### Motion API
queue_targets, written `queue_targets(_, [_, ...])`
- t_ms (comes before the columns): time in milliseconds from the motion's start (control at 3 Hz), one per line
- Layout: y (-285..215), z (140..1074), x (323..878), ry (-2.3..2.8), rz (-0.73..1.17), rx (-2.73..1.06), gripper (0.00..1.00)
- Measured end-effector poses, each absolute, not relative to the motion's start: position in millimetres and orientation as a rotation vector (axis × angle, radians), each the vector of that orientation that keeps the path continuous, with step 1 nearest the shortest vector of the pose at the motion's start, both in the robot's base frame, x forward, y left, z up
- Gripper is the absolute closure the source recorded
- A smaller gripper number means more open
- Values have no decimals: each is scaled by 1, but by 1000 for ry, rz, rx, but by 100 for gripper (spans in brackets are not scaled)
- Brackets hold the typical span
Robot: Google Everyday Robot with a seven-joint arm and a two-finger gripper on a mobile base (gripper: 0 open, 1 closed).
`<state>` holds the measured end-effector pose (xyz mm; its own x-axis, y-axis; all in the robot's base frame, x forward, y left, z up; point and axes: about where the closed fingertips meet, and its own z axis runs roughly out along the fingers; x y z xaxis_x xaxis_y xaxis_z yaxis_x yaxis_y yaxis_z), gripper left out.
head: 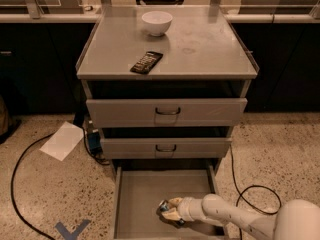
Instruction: Place redbull can into bottom drawer
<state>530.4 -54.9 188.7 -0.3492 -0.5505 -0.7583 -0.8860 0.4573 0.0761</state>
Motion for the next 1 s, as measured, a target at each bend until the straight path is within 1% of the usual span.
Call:
queue_targets(333, [-55,189,530,2039,644,-1194,100])
queue_targets(667, [-44,139,538,2067,624,-1177,100])
queue_targets(1000, [-48,137,546,2069,610,-1166,100])
